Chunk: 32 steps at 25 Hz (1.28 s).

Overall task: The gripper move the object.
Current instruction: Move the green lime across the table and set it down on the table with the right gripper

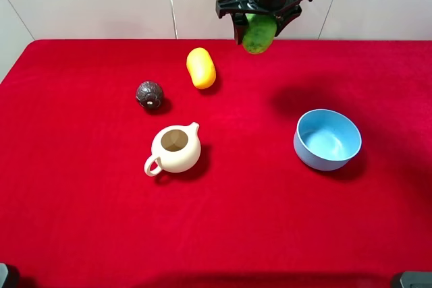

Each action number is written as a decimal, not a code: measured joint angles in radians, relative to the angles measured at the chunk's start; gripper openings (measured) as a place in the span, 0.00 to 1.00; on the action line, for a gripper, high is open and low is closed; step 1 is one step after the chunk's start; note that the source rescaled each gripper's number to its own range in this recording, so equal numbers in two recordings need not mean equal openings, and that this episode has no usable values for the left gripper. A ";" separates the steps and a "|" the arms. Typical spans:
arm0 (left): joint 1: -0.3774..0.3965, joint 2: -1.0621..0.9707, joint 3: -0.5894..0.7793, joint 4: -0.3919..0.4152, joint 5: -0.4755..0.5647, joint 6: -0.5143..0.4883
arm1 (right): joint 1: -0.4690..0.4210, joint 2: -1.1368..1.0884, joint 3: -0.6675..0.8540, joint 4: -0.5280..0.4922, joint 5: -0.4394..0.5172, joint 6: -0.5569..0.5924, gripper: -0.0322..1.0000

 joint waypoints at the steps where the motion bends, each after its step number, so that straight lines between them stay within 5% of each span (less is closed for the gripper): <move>1: 0.000 0.000 0.000 0.000 0.000 0.000 | -0.002 0.010 0.000 -0.001 -0.017 -0.001 0.06; 21: 0.000 0.000 0.000 0.000 0.000 0.000 | -0.052 0.183 -0.002 0.018 -0.284 -0.018 0.06; 32: 0.000 0.000 0.000 0.000 0.000 0.000 | -0.052 0.252 -0.002 0.013 -0.337 -0.006 0.06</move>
